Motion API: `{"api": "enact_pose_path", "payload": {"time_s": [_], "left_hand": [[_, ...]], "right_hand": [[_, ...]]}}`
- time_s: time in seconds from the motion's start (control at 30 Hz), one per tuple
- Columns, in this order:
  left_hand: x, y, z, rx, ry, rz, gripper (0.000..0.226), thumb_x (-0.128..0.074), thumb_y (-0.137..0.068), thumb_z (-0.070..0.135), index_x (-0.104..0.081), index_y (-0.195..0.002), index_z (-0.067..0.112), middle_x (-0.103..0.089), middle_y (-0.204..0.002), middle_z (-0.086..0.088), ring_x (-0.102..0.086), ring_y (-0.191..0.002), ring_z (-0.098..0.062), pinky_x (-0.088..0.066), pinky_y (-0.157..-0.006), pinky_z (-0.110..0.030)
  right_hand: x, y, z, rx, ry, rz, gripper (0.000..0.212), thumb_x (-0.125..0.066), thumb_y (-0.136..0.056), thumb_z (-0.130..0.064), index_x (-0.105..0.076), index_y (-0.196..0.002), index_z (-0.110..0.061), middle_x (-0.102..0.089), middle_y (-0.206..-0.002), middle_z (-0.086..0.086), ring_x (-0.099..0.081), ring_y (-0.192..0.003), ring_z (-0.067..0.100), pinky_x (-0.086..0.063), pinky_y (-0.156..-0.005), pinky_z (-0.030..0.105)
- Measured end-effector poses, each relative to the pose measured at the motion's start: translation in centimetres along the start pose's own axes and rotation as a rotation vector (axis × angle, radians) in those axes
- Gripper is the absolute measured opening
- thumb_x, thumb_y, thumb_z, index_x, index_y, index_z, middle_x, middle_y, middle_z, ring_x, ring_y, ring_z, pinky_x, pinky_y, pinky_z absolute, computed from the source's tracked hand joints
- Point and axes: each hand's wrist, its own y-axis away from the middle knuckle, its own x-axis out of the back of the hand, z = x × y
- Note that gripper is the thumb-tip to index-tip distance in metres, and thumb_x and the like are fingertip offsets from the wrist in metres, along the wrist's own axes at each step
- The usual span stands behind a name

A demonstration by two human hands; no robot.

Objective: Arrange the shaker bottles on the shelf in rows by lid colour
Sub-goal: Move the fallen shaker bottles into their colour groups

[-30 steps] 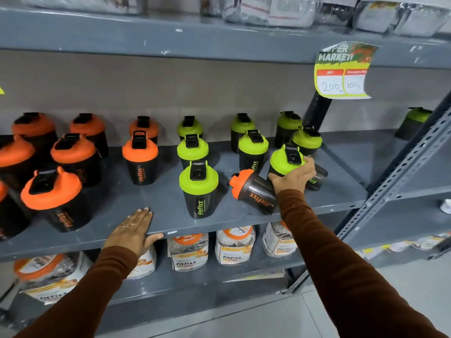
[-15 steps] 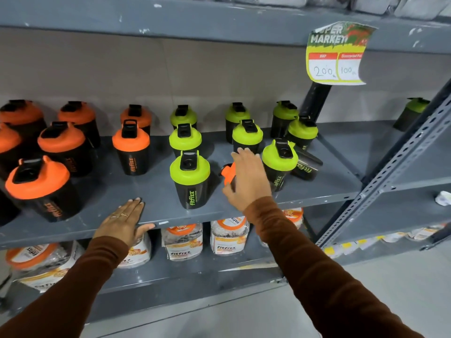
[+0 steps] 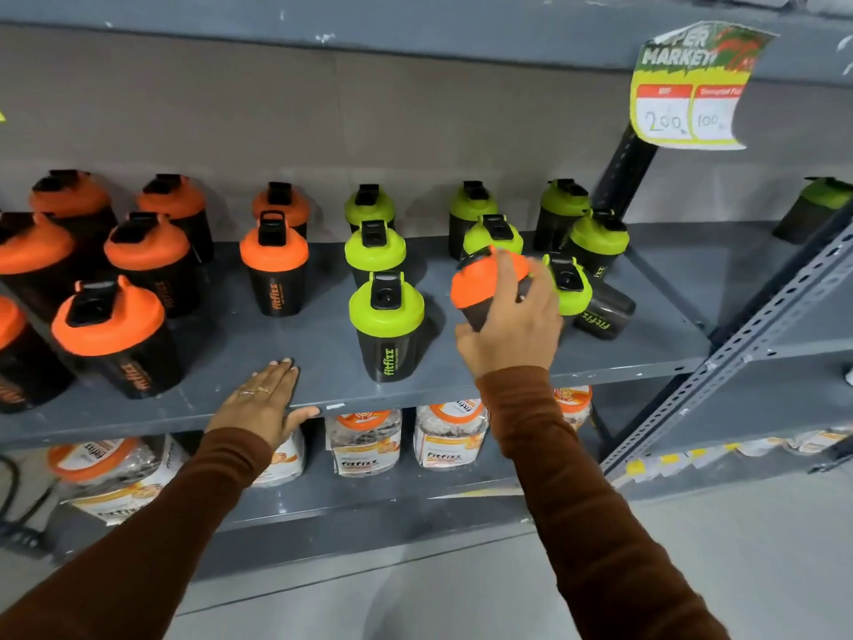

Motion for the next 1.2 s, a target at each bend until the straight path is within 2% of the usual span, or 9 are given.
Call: {"api": "enact_pose_path", "payload": {"time_s": [0.13, 0.23, 0.33, 0.43, 0.53, 0.7, 0.83, 1.03, 1.2], "left_hand": [[0.1, 0.3, -0.3, -0.050, 0.029, 0.042, 0.071, -0.027, -0.088, 0.056, -0.020, -0.141, 0.008, -0.020, -0.152, -0.010, -0.020, -0.140, -0.023, -0.014, -0.116, -0.034], [0.1, 0.4, -1.6, -0.094, 0.064, 0.036, 0.083, -0.007, -0.087, 0.063, -0.045, -0.128, 0.002, -0.047, -0.136, -0.016, -0.047, -0.125, -0.029, -0.037, -0.104, -0.040], [-0.1, 1.4, -4.5, -0.060, 0.040, -0.024, 0.084, -0.002, -0.091, 0.054, -0.064, -0.105, -0.002, -0.068, -0.108, -0.018, -0.066, -0.097, -0.031, -0.054, -0.075, -0.048], [-0.6, 2.2, -7.2, -0.053, -0.024, -0.014, 0.083, -0.002, -0.092, 0.052, -0.064, -0.104, -0.001, -0.069, -0.107, -0.017, -0.067, -0.095, -0.030, -0.055, -0.073, -0.047], [-1.2, 2.4, -8.5, -0.067, -0.060, 0.026, 0.081, -0.002, -0.092, 0.049, -0.065, -0.103, 0.000, -0.069, -0.106, -0.017, -0.067, -0.095, -0.029, -0.055, -0.073, -0.045], [-1.1, 2.0, -8.5, -0.111, -0.070, 0.112, 0.054, -0.075, -0.063, 0.041, -0.067, -0.097, -0.001, -0.071, -0.101, -0.016, -0.069, -0.090, -0.029, -0.056, -0.069, -0.044], [-1.1, 2.1, -8.3, -0.095, -0.081, 0.185, 0.065, -0.085, -0.048, 0.040, -0.068, -0.097, 0.002, -0.072, -0.099, -0.013, -0.069, -0.089, -0.026, -0.056, -0.071, -0.040], [-1.9, 2.8, -7.4, -0.053, -0.052, 0.188, 0.051, -0.047, -0.084, 0.042, -0.058, -0.113, 0.001, -0.065, -0.116, -0.016, -0.063, -0.105, -0.030, -0.048, -0.092, -0.042], [-3.2, 4.2, -2.6, -0.189, 0.035, 0.242, 0.052, -0.011, -0.095, 0.034, -0.044, -0.121, 0.003, -0.059, -0.124, -0.017, -0.045, -0.121, -0.030, -0.009, -0.111, -0.033]], "right_hand": [[3.2, 0.5, -4.7, 0.019, -0.097, 0.152, 0.087, -0.074, -0.051, -0.025, -0.037, -0.130, -0.020, -0.045, -0.126, 0.027, -0.049, -0.108, 0.044, -0.046, -0.088, 0.049], [3.2, 1.0, -9.1, 0.082, -0.276, 0.149, 0.082, -0.071, -0.050, -0.028, -0.042, -0.127, -0.019, -0.045, -0.124, 0.024, -0.050, -0.106, 0.040, -0.047, -0.091, 0.044], [1.1, 2.0, -13.1, 0.051, -0.537, 0.029, 0.084, -0.074, -0.050, -0.026, -0.036, -0.125, -0.021, -0.040, -0.125, 0.017, -0.049, -0.110, 0.030, -0.047, -0.093, 0.032], [-1.8, 3.0, -16.1, 0.014, -0.673, -0.116, 0.090, -0.085, -0.049, -0.020, -0.036, -0.124, -0.013, -0.039, -0.125, 0.018, -0.038, -0.111, 0.020, -0.032, -0.089, 0.014], [-5.0, 3.2, -18.1, -0.091, -0.699, -0.292, 0.089, -0.088, -0.051, -0.019, -0.038, -0.123, -0.003, -0.038, -0.126, 0.019, -0.034, -0.111, 0.018, -0.031, -0.089, 0.022], [-9.3, 3.4, -19.1, -0.158, -0.615, -0.431, 0.088, -0.086, -0.056, -0.021, -0.033, -0.125, -0.008, -0.032, -0.131, 0.015, -0.042, -0.119, 0.032, -0.039, -0.095, 0.038], [-10.7, 4.0, -19.2, -0.163, -0.576, -0.423, 0.089, -0.086, -0.057, -0.022, -0.031, -0.126, -0.005, -0.031, -0.131, 0.017, -0.042, -0.120, 0.033, -0.040, -0.094, 0.038], [-10.5, 6.0, -18.1, -0.115, -0.645, -0.408, 0.103, -0.082, -0.063, -0.029, -0.016, -0.138, -0.003, -0.024, -0.142, 0.024, -0.029, -0.131, 0.038, -0.032, -0.109, 0.047], [-8.5, 9.6, -12.1, 0.156, -0.550, -0.162, 0.057, -0.057, -0.079, -0.042, -0.037, -0.122, -0.011, -0.057, -0.119, 0.020, -0.057, -0.105, 0.029, -0.049, -0.091, 0.037]]}}
